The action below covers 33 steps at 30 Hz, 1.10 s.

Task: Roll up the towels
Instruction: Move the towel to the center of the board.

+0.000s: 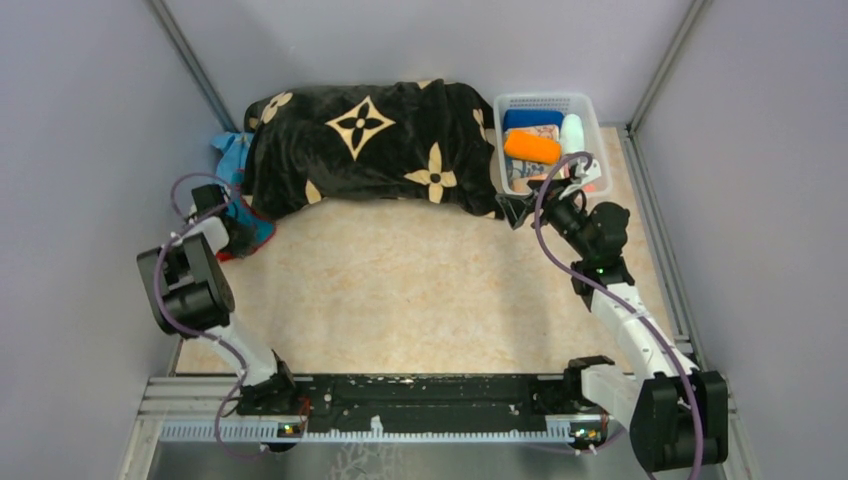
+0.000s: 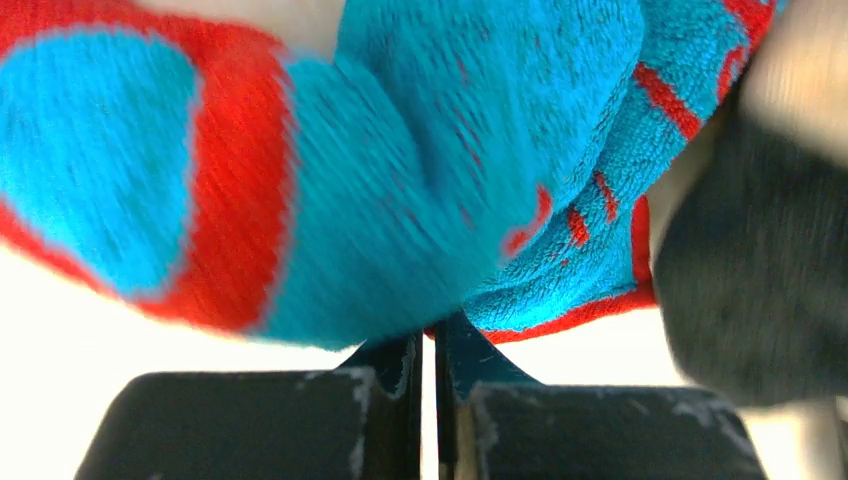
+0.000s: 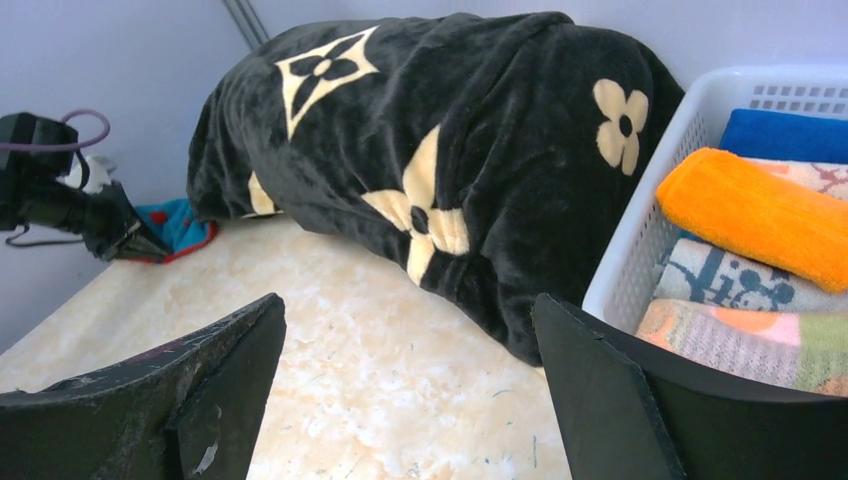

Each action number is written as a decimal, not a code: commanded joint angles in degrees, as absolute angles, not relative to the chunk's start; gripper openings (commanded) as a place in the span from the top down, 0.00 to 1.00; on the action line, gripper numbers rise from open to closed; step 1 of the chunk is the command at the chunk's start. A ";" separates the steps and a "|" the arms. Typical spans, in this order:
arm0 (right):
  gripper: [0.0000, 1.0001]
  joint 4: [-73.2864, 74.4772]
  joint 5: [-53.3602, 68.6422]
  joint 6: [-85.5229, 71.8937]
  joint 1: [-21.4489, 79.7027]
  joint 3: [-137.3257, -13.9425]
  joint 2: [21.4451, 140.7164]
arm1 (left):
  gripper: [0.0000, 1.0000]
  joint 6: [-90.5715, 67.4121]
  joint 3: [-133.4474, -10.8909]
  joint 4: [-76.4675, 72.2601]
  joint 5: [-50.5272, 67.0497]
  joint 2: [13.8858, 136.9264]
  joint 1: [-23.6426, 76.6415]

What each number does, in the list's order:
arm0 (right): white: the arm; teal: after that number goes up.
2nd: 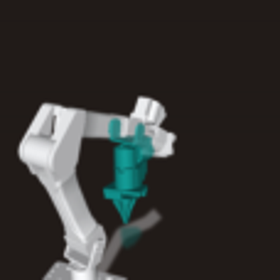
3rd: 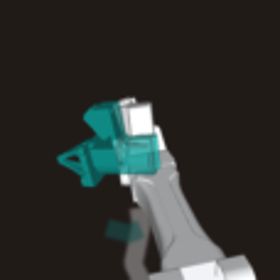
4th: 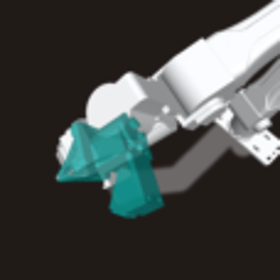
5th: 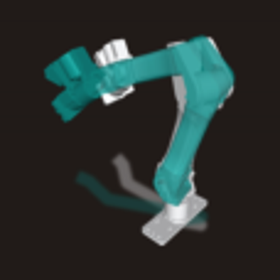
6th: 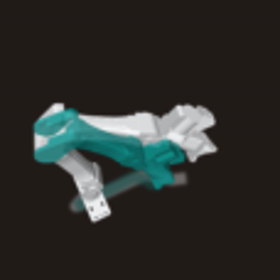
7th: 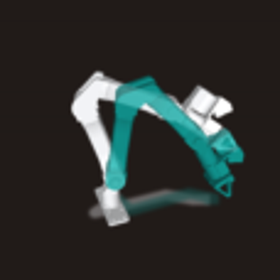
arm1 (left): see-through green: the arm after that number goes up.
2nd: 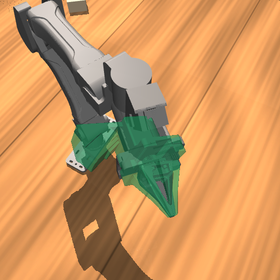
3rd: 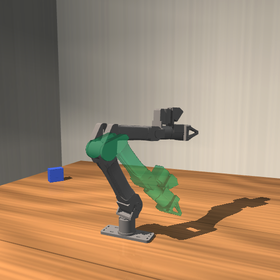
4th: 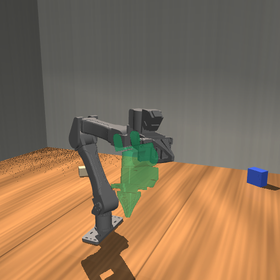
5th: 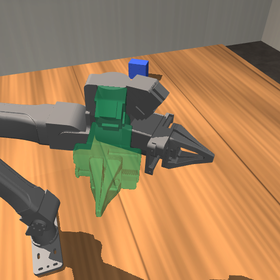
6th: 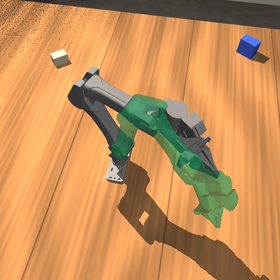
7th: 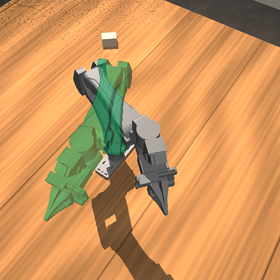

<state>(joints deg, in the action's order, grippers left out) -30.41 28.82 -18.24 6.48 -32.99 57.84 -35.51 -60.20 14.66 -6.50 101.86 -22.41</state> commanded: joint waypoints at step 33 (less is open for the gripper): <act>0.13 0.30 16.30 -17.66 22.32 -33.00 54.90 | 0.39 -33.75 -49.41 16.02 -3.10 78.69 44.21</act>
<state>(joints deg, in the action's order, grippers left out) -2.09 19.33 -16.84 19.05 -33.71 53.10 -38.50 -54.61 14.83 0.30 85.21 44.53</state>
